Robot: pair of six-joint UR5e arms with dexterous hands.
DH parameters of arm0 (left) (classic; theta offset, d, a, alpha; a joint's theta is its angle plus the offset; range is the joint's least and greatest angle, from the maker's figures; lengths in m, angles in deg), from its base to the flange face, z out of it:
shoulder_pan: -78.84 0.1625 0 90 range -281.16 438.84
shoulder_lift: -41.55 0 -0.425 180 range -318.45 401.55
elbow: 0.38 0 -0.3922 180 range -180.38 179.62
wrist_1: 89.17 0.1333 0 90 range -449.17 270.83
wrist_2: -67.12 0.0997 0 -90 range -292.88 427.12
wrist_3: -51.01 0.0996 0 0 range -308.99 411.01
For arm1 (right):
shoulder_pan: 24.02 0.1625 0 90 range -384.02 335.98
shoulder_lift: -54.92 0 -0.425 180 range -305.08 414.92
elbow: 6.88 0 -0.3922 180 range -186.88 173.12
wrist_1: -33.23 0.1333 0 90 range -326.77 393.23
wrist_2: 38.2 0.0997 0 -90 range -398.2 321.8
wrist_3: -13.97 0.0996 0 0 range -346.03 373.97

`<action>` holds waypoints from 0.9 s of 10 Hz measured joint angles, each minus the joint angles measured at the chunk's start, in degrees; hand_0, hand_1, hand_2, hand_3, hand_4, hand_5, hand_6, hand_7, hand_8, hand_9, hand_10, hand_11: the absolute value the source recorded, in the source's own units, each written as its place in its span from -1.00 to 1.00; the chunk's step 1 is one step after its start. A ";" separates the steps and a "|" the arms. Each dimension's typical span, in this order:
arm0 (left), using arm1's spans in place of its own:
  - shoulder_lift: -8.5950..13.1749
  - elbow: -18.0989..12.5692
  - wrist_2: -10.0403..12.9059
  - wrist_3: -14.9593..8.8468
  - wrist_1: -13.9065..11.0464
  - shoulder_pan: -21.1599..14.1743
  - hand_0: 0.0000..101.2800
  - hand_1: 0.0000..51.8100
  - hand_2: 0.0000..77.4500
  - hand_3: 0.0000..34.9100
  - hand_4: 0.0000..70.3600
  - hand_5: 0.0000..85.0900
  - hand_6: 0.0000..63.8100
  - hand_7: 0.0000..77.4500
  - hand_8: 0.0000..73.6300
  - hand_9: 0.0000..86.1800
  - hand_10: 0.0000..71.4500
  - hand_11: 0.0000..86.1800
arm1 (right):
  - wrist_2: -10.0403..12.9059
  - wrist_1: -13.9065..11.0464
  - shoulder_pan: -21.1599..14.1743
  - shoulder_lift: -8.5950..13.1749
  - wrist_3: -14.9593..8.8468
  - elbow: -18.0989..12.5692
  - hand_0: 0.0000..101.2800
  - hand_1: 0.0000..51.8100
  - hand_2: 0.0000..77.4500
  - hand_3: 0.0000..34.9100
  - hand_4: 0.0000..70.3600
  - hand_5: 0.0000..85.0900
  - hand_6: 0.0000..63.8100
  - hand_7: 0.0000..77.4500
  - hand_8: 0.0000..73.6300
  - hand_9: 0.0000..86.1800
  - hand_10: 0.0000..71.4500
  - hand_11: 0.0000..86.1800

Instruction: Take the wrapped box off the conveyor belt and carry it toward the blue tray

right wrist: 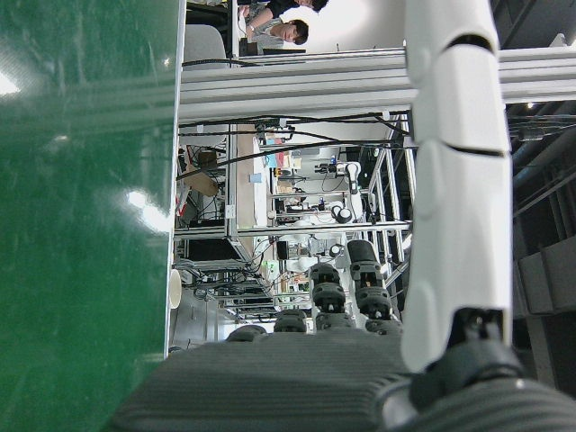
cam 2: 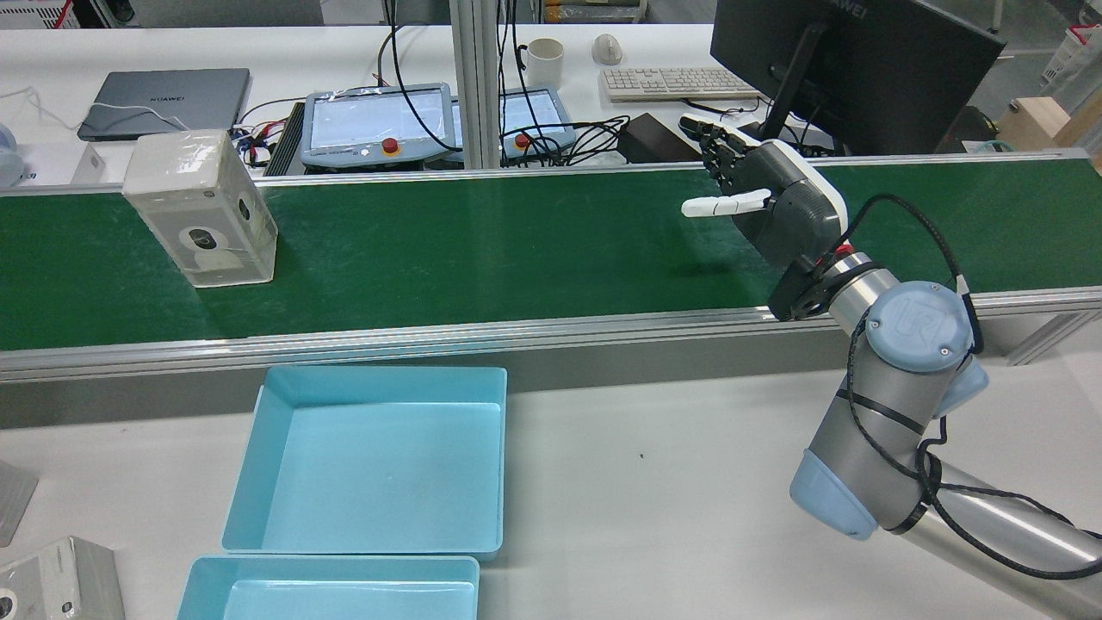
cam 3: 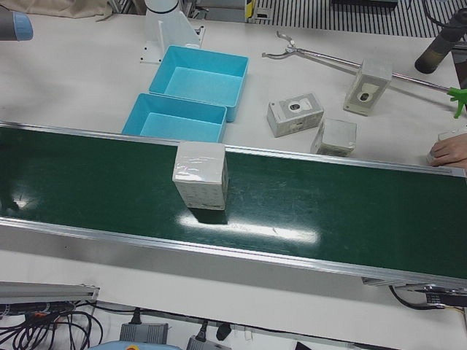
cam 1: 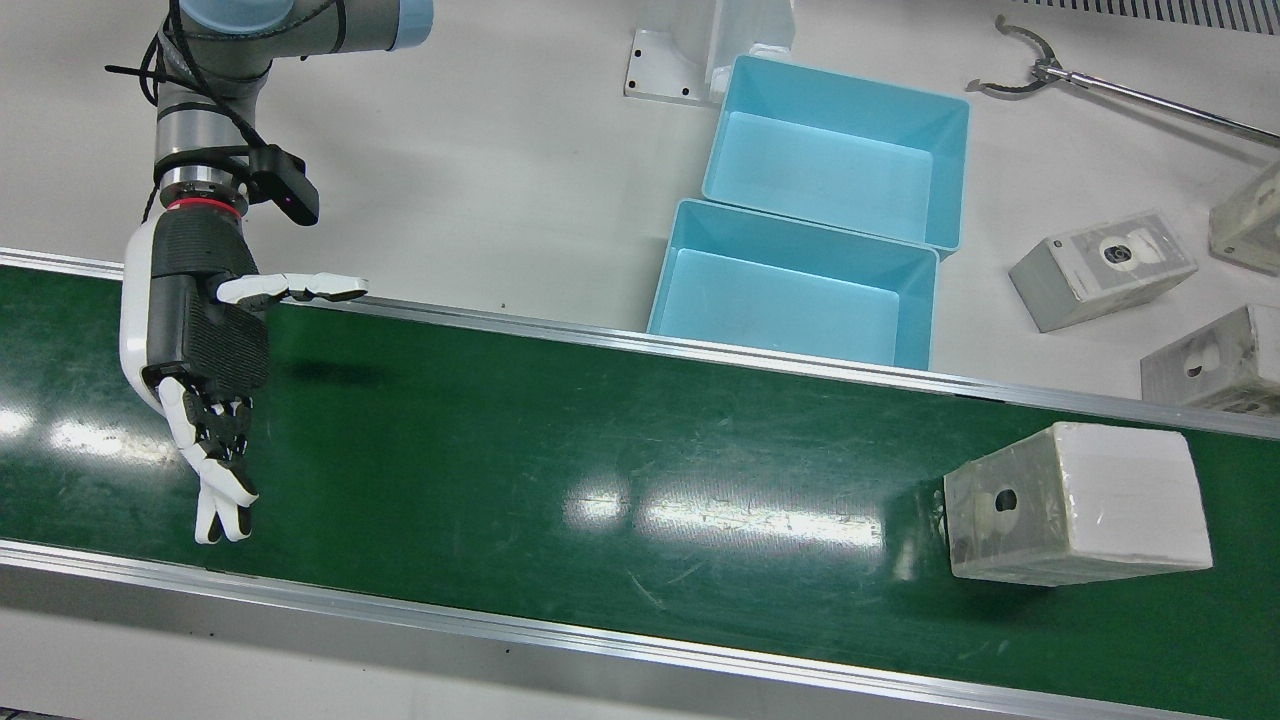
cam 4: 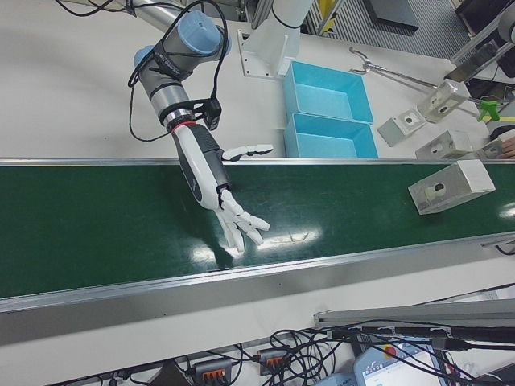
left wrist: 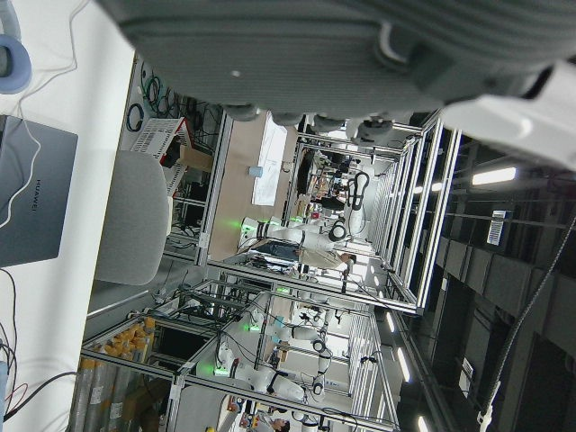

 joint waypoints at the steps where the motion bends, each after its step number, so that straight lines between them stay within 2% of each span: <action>1: 0.00 0.00 0.00 0.00 0.00 0.00 -1.00 -1.00 -0.99 -1.00 -1.00 -0.97 -0.98 -0.99 -0.99 -1.00 -0.98 -0.99 | 0.00 0.00 0.00 -0.01 0.00 0.00 -0.04 -0.37 -0.75 -1.00 -0.72 -0.60 -0.90 -0.93 -1.00 -0.94 -1.00 -0.99; 9: 0.00 0.00 0.00 0.00 0.00 0.00 -1.00 -1.00 -0.97 -1.00 -1.00 -0.97 -0.98 -0.99 -0.99 -1.00 -0.98 -0.99 | -0.04 0.00 0.12 -0.70 0.66 0.00 -0.04 -0.37 -0.75 -1.00 -0.74 -0.60 -0.90 -0.93 -1.00 -0.94 -1.00 -0.97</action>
